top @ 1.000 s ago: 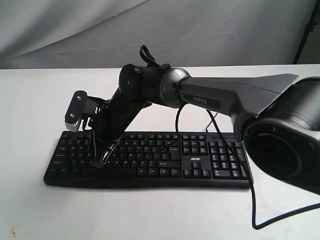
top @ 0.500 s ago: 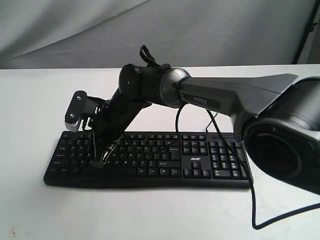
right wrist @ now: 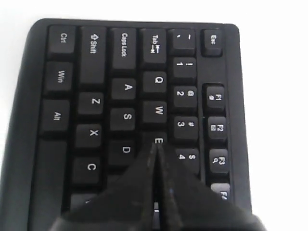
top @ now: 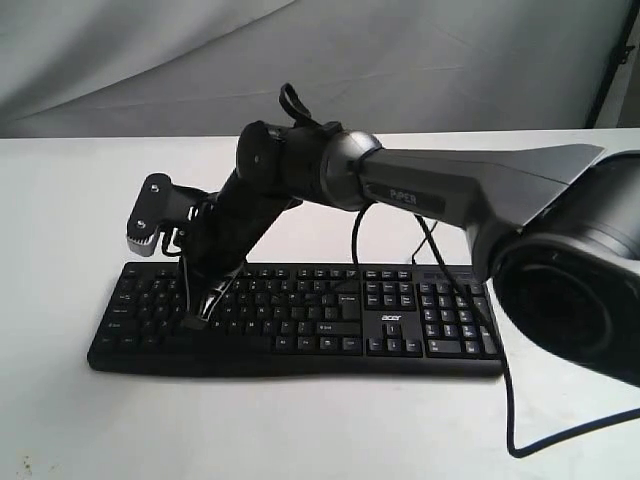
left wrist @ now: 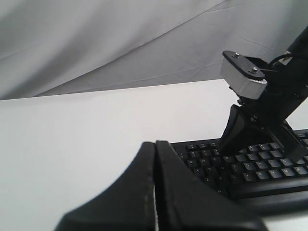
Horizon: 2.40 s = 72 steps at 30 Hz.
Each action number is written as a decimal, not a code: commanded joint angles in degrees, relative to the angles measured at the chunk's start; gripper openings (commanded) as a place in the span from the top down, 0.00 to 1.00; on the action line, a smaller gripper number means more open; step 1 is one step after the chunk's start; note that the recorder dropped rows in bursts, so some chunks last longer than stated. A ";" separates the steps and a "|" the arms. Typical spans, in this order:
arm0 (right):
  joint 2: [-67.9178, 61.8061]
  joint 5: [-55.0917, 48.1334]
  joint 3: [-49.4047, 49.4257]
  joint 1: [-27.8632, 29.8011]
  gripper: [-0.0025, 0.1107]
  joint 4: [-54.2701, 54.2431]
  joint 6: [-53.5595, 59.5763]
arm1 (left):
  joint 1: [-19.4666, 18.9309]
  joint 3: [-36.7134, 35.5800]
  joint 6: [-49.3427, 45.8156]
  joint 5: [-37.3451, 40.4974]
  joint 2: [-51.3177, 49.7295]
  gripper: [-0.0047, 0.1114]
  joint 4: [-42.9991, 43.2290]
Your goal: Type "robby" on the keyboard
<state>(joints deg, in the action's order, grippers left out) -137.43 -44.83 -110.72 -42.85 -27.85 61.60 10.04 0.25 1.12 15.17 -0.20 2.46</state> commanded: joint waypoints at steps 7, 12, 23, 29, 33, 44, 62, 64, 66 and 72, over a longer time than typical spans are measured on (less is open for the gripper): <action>5.13 -5.40 0.00 0.11 0.98 9.38 -7.12 | 0.32 -0.25 0.16 -0.33 0.20 0.96 0.27; 6.68 -0.19 5.66 0.35 0.98 8.99 -7.36 | 0.32 -0.25 0.16 -0.33 0.20 0.96 0.27; 14.55 6.21 21.31 5.15 0.98 1.17 -0.56 | 0.32 -0.25 0.16 -0.33 0.20 0.96 0.27; 15.31 6.67 25.29 8.11 0.98 -5.99 5.61 | 0.32 -0.25 0.16 -0.33 0.20 0.96 0.27; 15.20 7.06 25.29 8.38 0.98 -6.52 6.33 | 0.32 -0.25 0.16 -0.33 0.20 0.96 0.27; 14.09 7.31 25.29 8.53 0.98 -9.05 10.16 | 0.32 -0.25 0.16 -0.33 0.20 0.96 0.27; 12.62 7.95 25.29 9.00 0.98 -8.67 10.59 | 0.32 -0.25 0.16 -0.33 0.20 0.96 0.27; 12.62 7.95 25.29 9.00 0.98 -8.67 10.59 | 0.32 -0.25 0.16 -0.33 0.20 0.96 0.27; 12.59 8.06 25.29 9.00 0.98 -8.67 10.59 | 0.32 -0.25 0.16 -0.33 0.20 0.96 0.27; 12.37 8.33 25.29 9.00 0.98 -8.67 10.59 | 0.32 -0.25 0.16 -0.33 0.20 0.96 0.27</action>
<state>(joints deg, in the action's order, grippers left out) -125.17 -37.03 -85.73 -34.21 -36.47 71.82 10.04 0.25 1.12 15.17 -0.20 2.46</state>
